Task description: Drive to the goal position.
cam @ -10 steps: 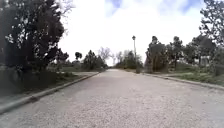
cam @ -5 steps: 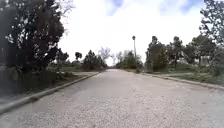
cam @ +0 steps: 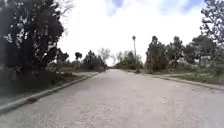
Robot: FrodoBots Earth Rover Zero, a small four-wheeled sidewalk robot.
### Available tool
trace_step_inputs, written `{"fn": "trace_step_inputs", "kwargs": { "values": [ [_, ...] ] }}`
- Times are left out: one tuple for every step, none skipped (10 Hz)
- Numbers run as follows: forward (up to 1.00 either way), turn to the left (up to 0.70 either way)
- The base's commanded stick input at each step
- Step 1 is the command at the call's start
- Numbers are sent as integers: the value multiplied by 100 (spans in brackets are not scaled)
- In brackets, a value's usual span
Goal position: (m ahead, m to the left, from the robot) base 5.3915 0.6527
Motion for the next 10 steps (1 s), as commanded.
{"fn": "trace_step_inputs", "kwargs": {
  "values": [
    [70, 0],
    [70, 0],
    [70, 0],
    [70, 0],
    [70, 0],
    [70, 0],
    [70, 0],
    [70, 0],
    [70, 0],
    [70, 0]
  ]
}}
